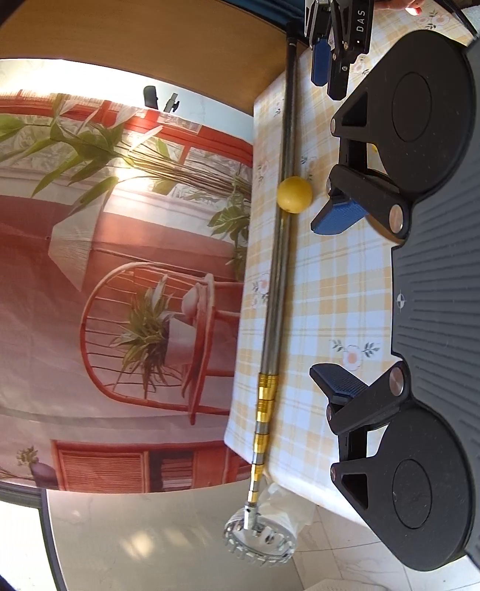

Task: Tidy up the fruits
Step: 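Close the left gripper on the green-yellow grapefruit while the right gripper moves toward an orange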

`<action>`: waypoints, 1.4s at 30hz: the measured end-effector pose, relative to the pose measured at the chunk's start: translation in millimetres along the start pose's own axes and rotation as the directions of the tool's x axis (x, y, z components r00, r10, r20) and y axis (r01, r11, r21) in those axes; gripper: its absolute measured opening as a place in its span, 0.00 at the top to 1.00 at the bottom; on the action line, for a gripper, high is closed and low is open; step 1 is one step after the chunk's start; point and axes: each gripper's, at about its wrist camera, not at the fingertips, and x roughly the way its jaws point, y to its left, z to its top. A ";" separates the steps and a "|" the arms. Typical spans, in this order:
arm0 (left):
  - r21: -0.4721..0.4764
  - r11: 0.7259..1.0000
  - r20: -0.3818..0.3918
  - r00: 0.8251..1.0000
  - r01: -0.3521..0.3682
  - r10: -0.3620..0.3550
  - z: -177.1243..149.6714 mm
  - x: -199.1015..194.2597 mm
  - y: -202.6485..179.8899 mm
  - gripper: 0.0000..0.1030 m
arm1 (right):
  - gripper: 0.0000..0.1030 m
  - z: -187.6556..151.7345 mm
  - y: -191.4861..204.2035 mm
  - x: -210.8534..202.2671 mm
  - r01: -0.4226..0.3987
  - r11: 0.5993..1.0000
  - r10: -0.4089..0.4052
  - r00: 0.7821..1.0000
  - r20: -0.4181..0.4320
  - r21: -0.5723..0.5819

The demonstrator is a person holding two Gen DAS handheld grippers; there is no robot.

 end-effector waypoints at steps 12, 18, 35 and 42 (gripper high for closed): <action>0.060 0.998 -0.049 0.998 0.033 -0.030 20.5 35.7 -14.6 0.20 | 0.59 -3.0 -39.5 29.1 0.065 0.994 -0.062 0.998 -0.031 0.094; 0.126 0.983 -0.148 0.982 0.135 -0.116 12.8 74.0 -35.9 0.20 | 0.59 -15.1 -48.5 45.6 0.072 0.990 -0.065 0.996 -0.060 0.119; 0.166 0.931 -0.380 0.892 0.326 -0.244 -7.0 184.3 -94.8 0.31 | 0.59 -38.4 -80.4 66.5 0.063 0.968 -0.036 0.993 -0.113 0.244; 0.110 0.934 -0.436 0.861 0.340 -0.262 -12.6 209.3 -96.6 0.39 | 0.59 -41.3 -82.4 69.0 0.059 0.964 -0.027 0.992 -0.123 0.258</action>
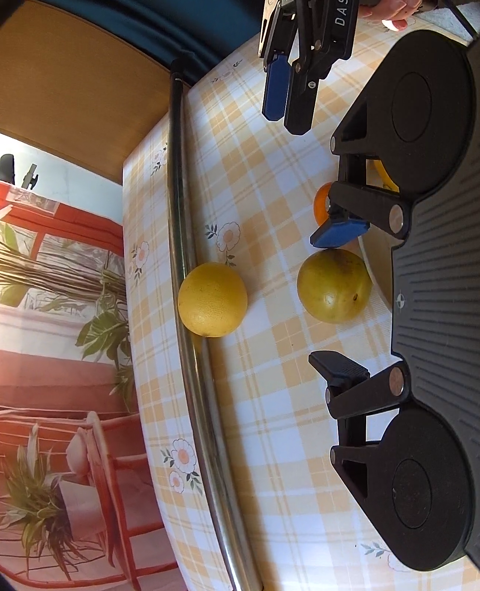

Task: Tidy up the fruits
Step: 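Close the left gripper on the green-yellow grapefruit while the right gripper moves toward an orange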

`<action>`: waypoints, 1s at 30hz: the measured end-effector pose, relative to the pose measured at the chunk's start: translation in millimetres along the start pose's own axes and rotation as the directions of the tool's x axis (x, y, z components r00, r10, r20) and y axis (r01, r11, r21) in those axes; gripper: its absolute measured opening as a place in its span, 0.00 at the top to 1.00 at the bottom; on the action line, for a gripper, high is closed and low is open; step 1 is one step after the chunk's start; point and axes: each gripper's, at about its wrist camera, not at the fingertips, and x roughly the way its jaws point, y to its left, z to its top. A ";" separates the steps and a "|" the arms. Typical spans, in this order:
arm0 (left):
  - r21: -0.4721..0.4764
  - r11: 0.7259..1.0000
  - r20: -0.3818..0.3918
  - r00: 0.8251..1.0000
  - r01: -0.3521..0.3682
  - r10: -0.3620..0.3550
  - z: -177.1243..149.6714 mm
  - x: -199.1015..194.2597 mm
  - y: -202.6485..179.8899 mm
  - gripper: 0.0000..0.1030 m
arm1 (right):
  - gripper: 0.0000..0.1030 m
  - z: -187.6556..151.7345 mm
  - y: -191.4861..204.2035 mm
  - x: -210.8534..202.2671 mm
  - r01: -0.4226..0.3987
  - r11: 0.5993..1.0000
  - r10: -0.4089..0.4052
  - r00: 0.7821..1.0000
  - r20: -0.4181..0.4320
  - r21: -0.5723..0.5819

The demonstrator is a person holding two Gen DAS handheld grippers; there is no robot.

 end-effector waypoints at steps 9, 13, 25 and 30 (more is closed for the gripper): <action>-0.046 0.999 -0.037 0.999 0.019 -0.021 1.6 16.2 2.6 0.44 | 0.59 -2.4 0.0 2.7 -0.007 1.000 0.007 1.000 -0.012 0.008; -0.056 0.998 -0.040 0.999 0.030 -0.033 1.5 15.9 2.2 0.53 | 0.59 -4.4 0.6 4.5 -0.018 1.000 0.019 1.000 -0.023 0.016; -0.026 0.997 0.025 0.997 -0.073 0.073 -11.8 -12.5 11.2 0.53 | 0.59 7.8 16.7 19.8 -0.082 0.997 0.083 0.992 -0.095 0.011; -0.057 0.993 0.071 0.992 -0.104 0.108 -20.3 -33.4 19.0 0.53 | 0.59 14.9 24.1 37.0 -0.107 0.992 0.115 0.981 -0.153 0.063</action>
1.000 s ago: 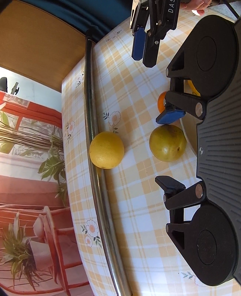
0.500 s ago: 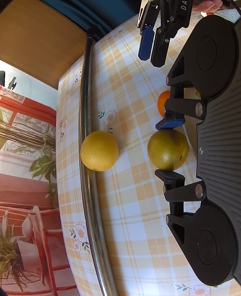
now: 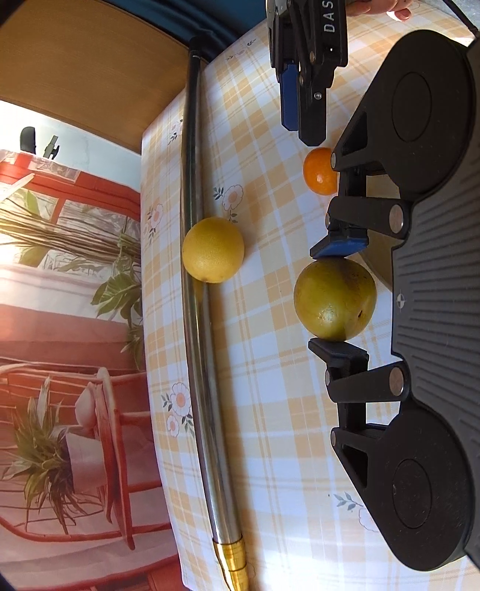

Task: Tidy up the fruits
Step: 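Close the left gripper on the green-yellow grapefruit while the right gripper moves toward an orange, then lift the grapefruit with the left gripper while the right gripper grasps the orange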

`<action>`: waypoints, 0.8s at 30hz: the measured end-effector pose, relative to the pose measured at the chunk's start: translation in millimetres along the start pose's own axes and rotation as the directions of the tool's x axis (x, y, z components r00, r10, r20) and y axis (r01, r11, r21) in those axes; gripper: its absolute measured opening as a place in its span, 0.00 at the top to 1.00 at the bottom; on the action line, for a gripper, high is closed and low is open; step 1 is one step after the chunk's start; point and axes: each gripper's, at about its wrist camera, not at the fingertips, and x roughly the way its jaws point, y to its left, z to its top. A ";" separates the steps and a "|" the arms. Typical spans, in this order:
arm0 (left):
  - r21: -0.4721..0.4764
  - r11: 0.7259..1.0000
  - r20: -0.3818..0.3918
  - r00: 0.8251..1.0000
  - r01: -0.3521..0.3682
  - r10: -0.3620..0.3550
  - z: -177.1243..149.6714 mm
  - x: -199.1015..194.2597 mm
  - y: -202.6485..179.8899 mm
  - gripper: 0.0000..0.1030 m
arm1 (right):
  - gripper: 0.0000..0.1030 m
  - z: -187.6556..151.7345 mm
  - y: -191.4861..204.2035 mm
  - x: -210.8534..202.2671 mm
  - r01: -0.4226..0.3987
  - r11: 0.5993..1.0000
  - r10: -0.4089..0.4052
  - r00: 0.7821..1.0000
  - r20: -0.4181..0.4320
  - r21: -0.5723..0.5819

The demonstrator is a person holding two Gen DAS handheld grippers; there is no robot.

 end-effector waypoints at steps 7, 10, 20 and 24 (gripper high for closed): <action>-0.065 0.998 0.070 0.997 -0.010 0.015 -10.3 -28.9 13.2 0.53 | 0.59 8.7 1.1 19.1 -0.047 0.993 0.053 0.997 -0.058 0.112; -0.068 0.998 0.079 0.997 -0.015 0.020 -13.2 -34.1 13.3 0.53 | 0.59 9.7 -1.2 24.2 -0.026 0.990 0.037 0.996 -0.077 0.142; -0.058 0.998 0.106 0.994 0.006 0.000 -24.6 -44.2 12.1 0.53 | 0.61 2.8 -18.2 32.3 -0.053 0.946 0.092 0.990 -0.108 0.319; -0.060 0.998 0.100 0.995 0.020 -0.014 -30.6 -45.9 10.8 0.53 | 0.67 0.7 -15.7 35.7 -0.059 0.940 0.102 0.989 -0.111 0.336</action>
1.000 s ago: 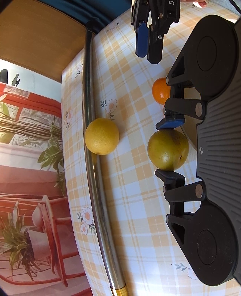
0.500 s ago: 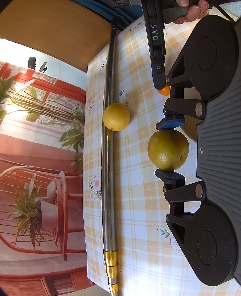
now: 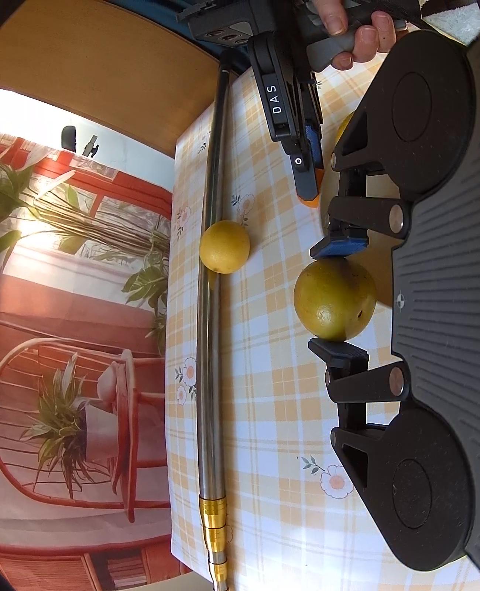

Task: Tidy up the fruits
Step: 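Lift the grapefruit with the left gripper while the right gripper grasps the orange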

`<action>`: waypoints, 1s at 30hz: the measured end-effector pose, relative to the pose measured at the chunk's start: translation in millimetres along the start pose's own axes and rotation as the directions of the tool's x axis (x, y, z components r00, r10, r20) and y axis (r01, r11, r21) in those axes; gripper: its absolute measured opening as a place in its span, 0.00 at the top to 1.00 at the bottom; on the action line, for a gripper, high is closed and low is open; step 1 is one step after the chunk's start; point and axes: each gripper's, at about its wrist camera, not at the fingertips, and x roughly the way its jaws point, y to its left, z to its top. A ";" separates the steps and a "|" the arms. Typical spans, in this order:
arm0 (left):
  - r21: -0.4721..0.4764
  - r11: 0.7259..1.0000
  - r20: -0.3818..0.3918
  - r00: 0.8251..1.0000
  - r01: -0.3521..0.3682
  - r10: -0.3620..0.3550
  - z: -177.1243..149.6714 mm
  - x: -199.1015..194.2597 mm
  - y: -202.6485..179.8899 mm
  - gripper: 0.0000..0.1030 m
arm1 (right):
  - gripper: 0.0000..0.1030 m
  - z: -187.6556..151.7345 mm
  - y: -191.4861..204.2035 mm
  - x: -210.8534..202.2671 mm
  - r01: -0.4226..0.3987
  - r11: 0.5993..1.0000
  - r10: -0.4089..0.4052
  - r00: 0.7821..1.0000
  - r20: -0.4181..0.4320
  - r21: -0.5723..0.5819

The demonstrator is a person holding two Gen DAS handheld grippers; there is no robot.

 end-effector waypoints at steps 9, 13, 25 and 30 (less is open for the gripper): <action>0.003 1.000 0.011 1.000 0.003 -0.003 -6.3 -10.4 -3.6 0.53 | 0.70 -5.2 4.6 -9.2 0.038 0.999 -0.039 0.997 0.065 0.010; 0.002 1.000 0.012 1.000 0.006 -0.006 -7.9 -13.6 -5.4 0.53 | 0.70 -8.6 6.1 -22.0 0.036 0.999 -0.036 0.993 0.111 0.008; 0.040 0.998 -0.015 0.999 0.049 -0.048 -8.2 -2.5 -21.0 0.53 | 0.70 -28.8 -0.1 -50.6 0.037 0.999 -0.036 0.984 0.175 -0.006; 0.081 0.994 -0.058 0.996 0.074 -0.070 -7.5 13.0 -32.6 0.53 | 0.70 -32.5 -10.4 -55.2 0.039 0.999 -0.042 0.982 0.182 0.024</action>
